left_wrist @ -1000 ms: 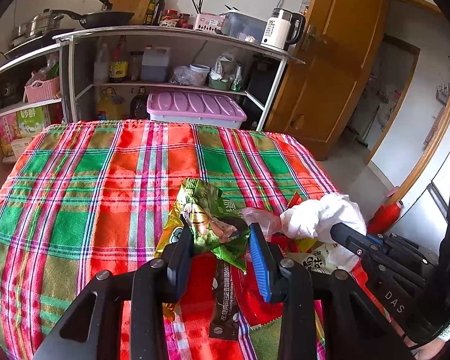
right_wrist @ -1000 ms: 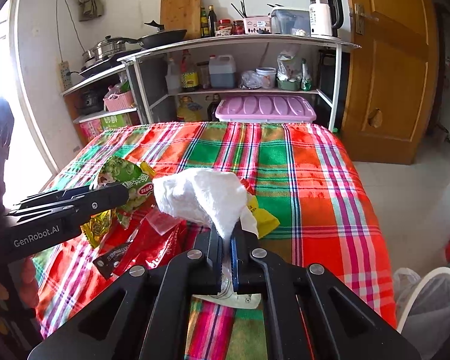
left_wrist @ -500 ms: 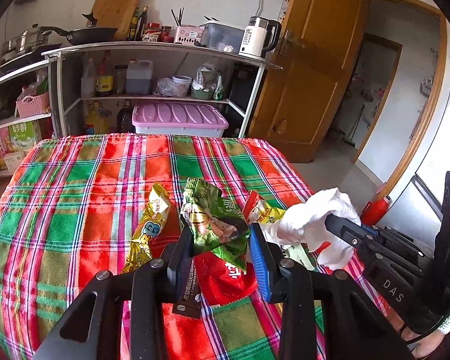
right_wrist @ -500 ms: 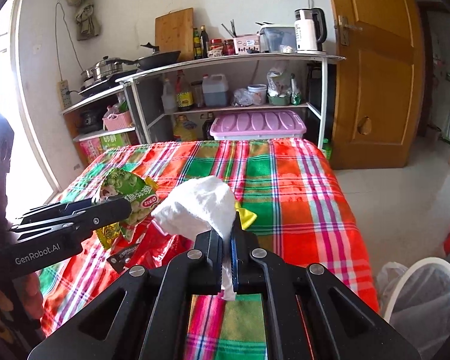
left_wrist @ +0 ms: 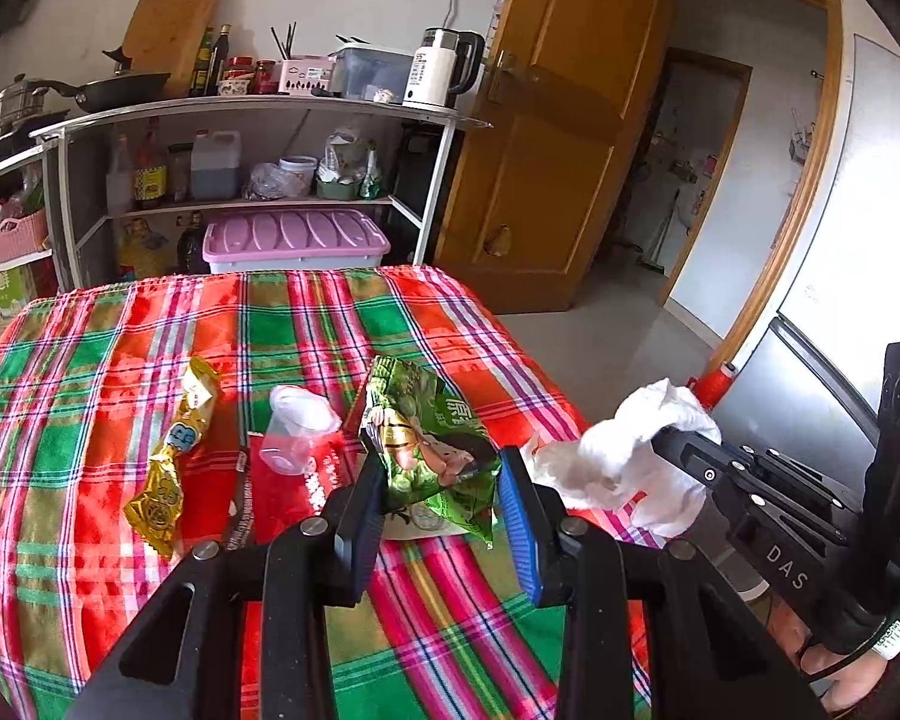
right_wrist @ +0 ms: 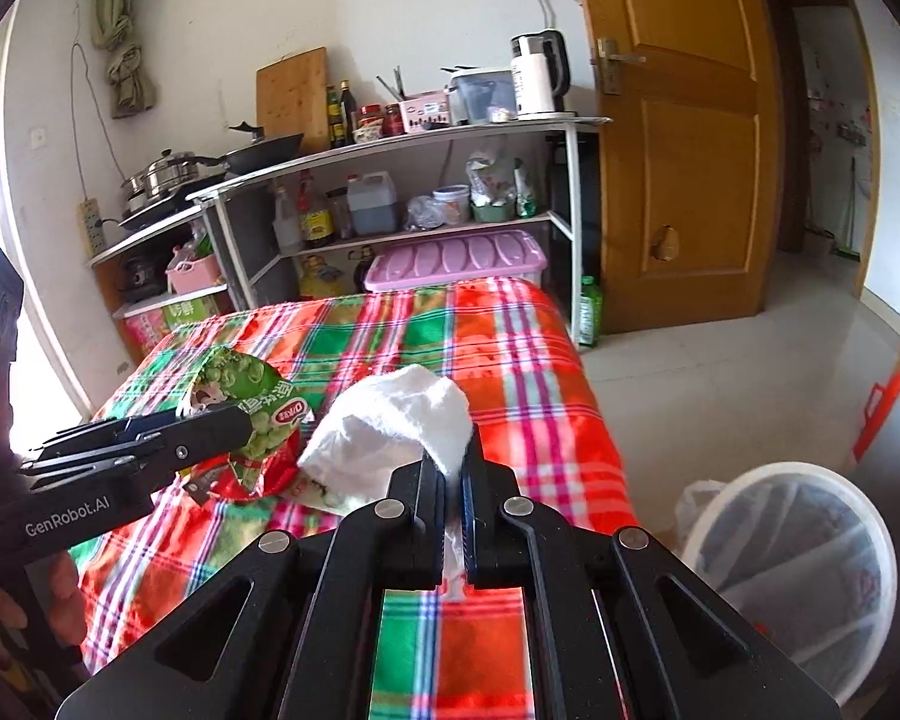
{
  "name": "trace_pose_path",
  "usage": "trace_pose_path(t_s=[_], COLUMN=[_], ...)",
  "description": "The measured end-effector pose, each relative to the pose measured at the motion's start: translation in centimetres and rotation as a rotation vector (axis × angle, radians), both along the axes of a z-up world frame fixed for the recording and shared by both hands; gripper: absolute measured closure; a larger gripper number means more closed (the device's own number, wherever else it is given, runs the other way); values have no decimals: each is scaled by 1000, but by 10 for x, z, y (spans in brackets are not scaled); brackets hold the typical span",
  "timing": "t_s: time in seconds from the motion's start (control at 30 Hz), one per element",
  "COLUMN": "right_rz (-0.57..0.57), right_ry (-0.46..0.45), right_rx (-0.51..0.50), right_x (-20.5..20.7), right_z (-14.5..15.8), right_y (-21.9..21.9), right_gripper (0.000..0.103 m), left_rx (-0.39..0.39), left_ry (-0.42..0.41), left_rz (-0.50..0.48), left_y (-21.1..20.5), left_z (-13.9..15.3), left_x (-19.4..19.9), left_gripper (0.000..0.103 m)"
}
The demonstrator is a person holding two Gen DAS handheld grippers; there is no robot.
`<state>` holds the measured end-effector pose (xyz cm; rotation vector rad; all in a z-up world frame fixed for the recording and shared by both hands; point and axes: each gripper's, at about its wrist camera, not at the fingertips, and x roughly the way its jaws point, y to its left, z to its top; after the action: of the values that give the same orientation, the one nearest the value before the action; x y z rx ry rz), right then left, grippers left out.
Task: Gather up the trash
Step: 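Carry the green wrapper and clear plastic bag with both tools over the bin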
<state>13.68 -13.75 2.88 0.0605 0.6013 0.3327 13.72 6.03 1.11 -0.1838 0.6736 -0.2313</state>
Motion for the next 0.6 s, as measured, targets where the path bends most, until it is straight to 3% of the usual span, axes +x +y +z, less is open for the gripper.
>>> trace_pose_path(t_s=[0.3, 0.6], right_rz=[-26, -8], right_ry=[18, 9], right_rx=[38, 123], right_x=[-16, -24], right_z=[-3, 6], right_y=[-35, -56], right_gripper=[99, 99], left_rx=[-5, 0], left_ry=[0, 2], left_rz=[-79, -81], left_y=[-43, -47], left_z=[-3, -1], left_x=[-7, -13], left_gripper=[66, 66])
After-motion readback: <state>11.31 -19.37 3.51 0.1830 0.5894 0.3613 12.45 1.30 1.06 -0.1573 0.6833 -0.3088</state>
